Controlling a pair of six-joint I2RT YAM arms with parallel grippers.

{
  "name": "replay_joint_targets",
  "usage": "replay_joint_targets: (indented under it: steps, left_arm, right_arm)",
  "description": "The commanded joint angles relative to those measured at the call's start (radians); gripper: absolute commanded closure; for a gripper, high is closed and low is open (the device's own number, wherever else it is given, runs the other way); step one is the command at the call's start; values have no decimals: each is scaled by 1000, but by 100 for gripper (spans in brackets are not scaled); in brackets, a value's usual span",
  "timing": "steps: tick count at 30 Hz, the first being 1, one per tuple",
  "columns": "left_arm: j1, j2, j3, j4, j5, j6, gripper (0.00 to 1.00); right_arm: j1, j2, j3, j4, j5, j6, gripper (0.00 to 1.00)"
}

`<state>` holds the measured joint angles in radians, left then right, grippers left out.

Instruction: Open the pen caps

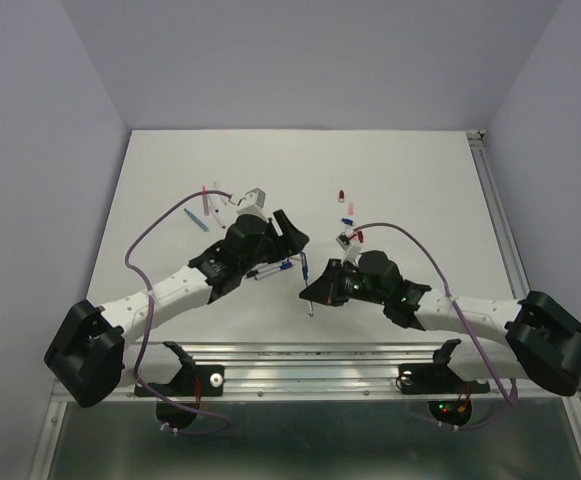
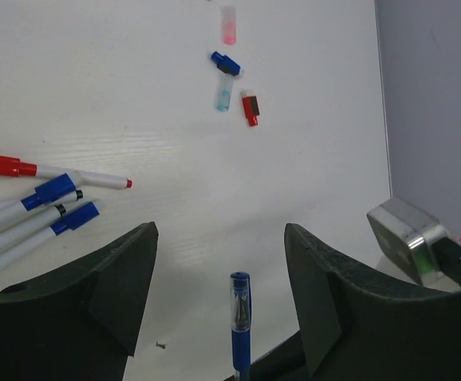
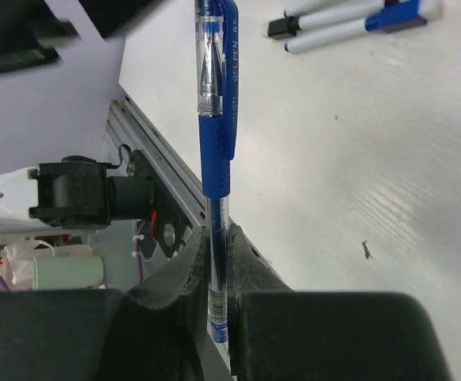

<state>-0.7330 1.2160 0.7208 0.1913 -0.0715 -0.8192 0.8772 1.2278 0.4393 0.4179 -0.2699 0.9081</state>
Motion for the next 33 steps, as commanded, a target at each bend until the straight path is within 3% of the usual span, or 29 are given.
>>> replay_joint_targets:
  steps: [1, 5, 7, 10, 11, 12, 17, 23, 28, 31, 33]
  left_arm:
    - [-29, -13, -23, 69, 50, -17, 26]
    - [-37, -15, -20, 79, 56, -17, 40]
    - [-43, -16, -20, 86, 65, -17, 52]
    - [-48, -18, -21, 85, 65, -15, 80]
    - [-48, -16, -20, 82, 62, -18, 97]
    - [-48, -15, -20, 80, 55, -21, 100]
    - [-48, -18, -14, 71, 13, -24, 100]
    - [18, 60, 97, 42, -146, 29, 100]
    - [144, 190, 236, 50, -191, 95, 100]
    - [188, 247, 308, 50, -166, 115, 100]
    - [216, 292, 331, 50, -122, 132, 100]
  right_arm:
    - [-3, 25, 90, 127, -35, -21, 99]
    - [-3, 35, 105, 144, -45, -15, 99]
    - [-3, 39, 111, 147, -34, -15, 99]
    - [-3, 48, 122, 153, -25, -12, 99]
    - [-3, 52, 125, 154, -25, -14, 99]
    - [-3, 53, 127, 159, -26, -14, 99]
    - [-3, 59, 122, 162, -72, -25, 99]
    - [28, 75, -8, 358, -250, 86, 99]
    - [213, 15, -73, 297, -109, 118, 99]
    - [230, -14, -122, 331, -92, 152, 99]
    - [230, -45, -122, 267, -43, 143, 99]
